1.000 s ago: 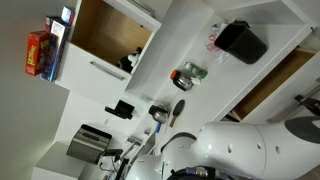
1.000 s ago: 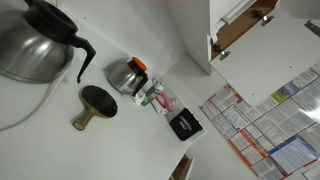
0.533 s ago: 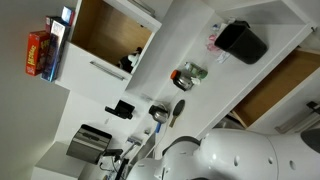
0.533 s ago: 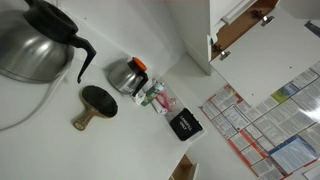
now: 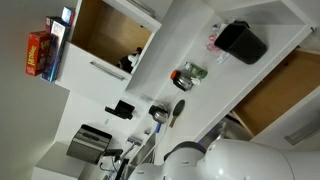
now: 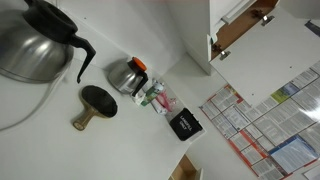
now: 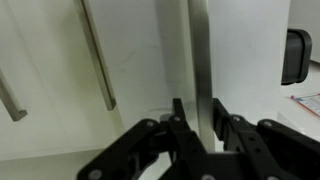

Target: Open the first top drawer

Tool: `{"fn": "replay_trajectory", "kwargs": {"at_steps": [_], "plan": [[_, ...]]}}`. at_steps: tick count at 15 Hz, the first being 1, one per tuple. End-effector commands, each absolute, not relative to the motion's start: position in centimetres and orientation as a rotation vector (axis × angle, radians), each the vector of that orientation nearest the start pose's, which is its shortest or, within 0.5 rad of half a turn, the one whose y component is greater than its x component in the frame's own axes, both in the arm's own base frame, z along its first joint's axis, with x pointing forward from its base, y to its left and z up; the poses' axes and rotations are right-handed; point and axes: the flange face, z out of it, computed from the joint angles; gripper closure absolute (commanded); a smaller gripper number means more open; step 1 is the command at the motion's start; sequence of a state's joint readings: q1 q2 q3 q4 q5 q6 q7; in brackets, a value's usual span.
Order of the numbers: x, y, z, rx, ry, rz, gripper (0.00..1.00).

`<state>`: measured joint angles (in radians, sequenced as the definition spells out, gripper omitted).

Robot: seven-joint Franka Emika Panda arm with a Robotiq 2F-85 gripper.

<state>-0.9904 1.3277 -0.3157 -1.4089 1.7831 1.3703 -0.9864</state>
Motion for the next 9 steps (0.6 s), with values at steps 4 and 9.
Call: {"fn": "replay_trajectory", "kwargs": {"at_steps": [4, 9], "plan": [[24.8, -53.0, -3.0, -1.401, 1.258, -0.774, 0.13], [21.3, -51.6, 1.5, -1.479, 1.409, -0.770, 0.00]]}}
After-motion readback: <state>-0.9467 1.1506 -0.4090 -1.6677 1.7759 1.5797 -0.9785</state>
